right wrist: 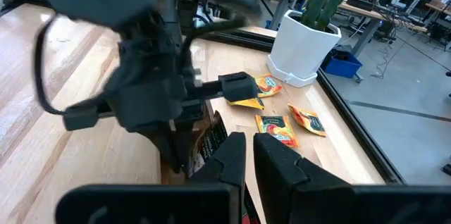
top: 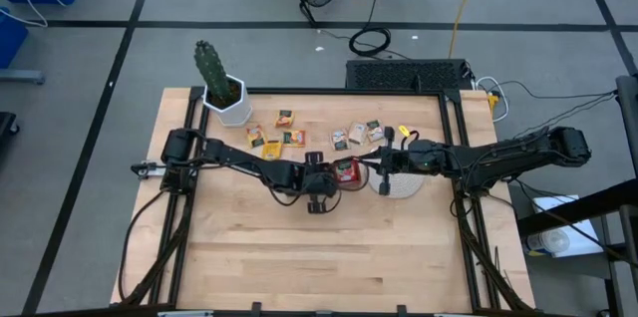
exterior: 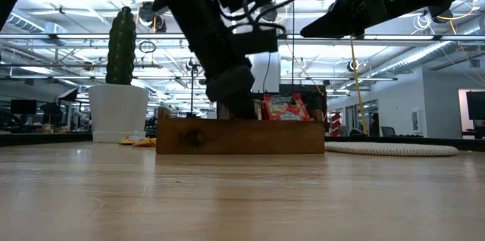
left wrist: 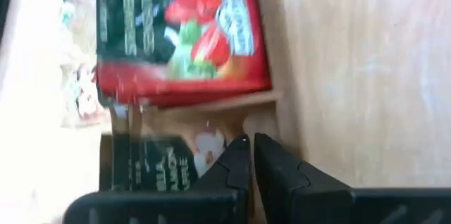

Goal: Pick & Place Tea
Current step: Put the brown tea bag into the middle section of the wooden organizer

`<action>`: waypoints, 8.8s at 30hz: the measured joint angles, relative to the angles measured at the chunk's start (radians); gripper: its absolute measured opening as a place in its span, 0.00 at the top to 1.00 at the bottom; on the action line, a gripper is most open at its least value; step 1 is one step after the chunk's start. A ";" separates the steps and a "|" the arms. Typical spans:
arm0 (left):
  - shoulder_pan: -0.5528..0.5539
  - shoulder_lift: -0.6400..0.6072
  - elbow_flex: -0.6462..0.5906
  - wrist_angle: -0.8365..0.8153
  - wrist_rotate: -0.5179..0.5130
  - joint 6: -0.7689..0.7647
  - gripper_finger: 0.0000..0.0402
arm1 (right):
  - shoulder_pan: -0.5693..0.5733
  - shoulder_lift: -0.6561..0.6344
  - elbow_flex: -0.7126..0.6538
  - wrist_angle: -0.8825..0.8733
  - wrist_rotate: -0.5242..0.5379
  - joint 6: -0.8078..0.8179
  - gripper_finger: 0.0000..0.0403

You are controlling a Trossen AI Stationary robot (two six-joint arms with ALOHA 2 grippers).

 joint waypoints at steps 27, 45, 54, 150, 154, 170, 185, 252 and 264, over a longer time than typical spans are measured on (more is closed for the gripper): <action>0.000 -0.664 -0.623 0.688 0.010 -0.003 0.97 | -0.278 -0.061 0.034 -0.511 0.054 0.203 0.96; 0.024 -0.704 -0.766 0.936 0.019 0.039 0.92 | -0.727 0.491 0.355 -0.769 -0.312 0.376 0.35; 0.024 -0.704 -0.766 0.842 0.020 0.023 0.92 | -0.817 0.614 0.358 -0.714 -0.539 0.451 0.36; 0.022 -0.704 -0.765 0.817 0.020 -0.019 0.92 | -0.606 0.657 0.796 -1.069 -0.151 -0.131 1.00; 0.022 -0.704 -0.765 0.801 0.020 -0.019 0.92 | -0.660 0.554 0.677 -0.996 -0.238 -0.185 1.00; 0.022 -0.704 -0.765 0.796 0.020 -0.023 0.92 | -0.554 0.569 0.367 -0.596 -0.256 -0.138 0.38; 0.022 -0.703 -0.765 0.816 0.020 -0.025 0.92 | -0.575 0.774 0.422 -0.638 -0.195 -0.125 0.50; 0.022 -0.703 -0.765 0.812 0.040 -0.020 0.92 | -0.677 0.643 0.428 -1.115 0.156 0.222 0.59; 0.024 -0.703 -0.765 0.818 0.039 -0.018 0.92 | -0.711 0.477 0.446 -0.911 0.105 -0.339 0.54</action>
